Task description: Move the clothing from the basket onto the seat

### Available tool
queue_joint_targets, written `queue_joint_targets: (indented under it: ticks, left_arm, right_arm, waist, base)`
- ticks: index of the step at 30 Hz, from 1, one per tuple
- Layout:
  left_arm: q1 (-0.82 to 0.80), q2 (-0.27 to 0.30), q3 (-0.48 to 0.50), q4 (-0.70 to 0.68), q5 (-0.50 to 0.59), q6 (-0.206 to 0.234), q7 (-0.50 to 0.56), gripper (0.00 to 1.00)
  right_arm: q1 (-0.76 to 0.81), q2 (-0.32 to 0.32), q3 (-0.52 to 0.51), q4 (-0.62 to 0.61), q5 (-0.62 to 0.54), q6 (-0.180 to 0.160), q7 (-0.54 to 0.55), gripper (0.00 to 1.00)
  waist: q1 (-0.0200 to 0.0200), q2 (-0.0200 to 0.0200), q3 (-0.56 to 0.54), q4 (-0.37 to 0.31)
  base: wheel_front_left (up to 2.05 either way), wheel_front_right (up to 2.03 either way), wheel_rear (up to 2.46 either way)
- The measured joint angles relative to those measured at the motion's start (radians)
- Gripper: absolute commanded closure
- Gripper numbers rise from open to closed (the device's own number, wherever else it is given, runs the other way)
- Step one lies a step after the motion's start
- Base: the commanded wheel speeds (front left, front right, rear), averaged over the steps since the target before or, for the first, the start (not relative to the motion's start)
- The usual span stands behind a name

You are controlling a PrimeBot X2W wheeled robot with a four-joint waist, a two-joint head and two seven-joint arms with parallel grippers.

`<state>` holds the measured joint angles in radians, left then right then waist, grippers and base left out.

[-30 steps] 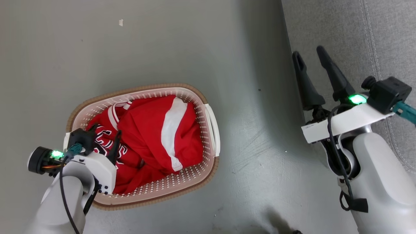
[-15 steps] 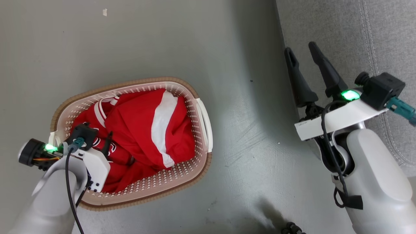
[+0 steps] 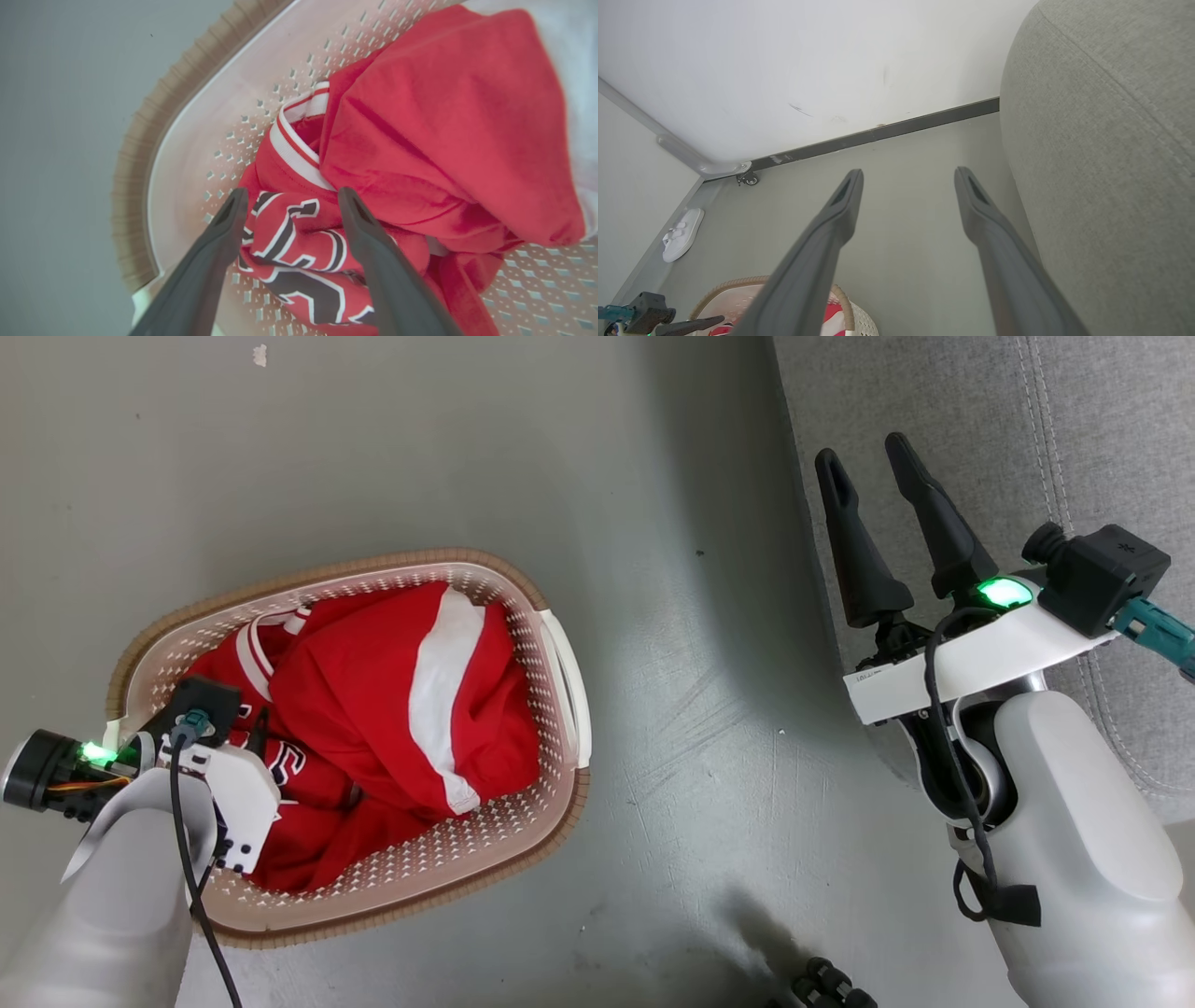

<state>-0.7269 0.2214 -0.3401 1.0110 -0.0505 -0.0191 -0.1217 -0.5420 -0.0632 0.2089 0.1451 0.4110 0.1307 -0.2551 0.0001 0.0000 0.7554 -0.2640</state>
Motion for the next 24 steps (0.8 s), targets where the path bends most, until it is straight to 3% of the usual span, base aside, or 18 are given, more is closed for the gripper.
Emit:
queue_joint_targets:
  ticks: [13, 18, 19, 24]
  left_arm:
    - [-0.026, -0.006, -0.016, 0.072, 0.007, 0.002, 0.046, 0.0]
    - [-0.026, -0.01, -0.026, 0.084, 0.019, 0.002, 0.05, 0.95]
    - [-0.027, -0.013, -0.026, 0.088, 0.019, 0.002, 0.05, 1.0]
    - [-0.031, -0.025, -0.026, 0.105, 0.019, -0.002, 0.05, 1.0]
  right_arm:
    - [0.0, 0.003, 0.001, 0.012, 0.003, 0.0, 0.0, 0.0]
    - [-0.001, 0.004, 0.0, 0.015, 0.004, 0.0, 0.0, 0.0]
    - [-0.001, 0.004, 0.0, 0.015, 0.004, 0.0, 0.0, 0.0]
    - [-0.001, 0.004, 0.0, 0.016, 0.004, 0.0, 0.0, 0.0]
  waist:
    - [0.0, 0.0, 0.007, -0.011]
    - [0.0, 0.0, 0.004, -0.011]
    - [0.0, 0.0, 0.002, -0.011]
    - [0.0, 0.0, -0.003, -0.01]
  base:
    - [0.0, 0.0, 0.0]
    - [0.0, 0.0, 0.0]
    - [0.0, 0.0, 0.0]
    - [0.0, 0.0, 0.0]
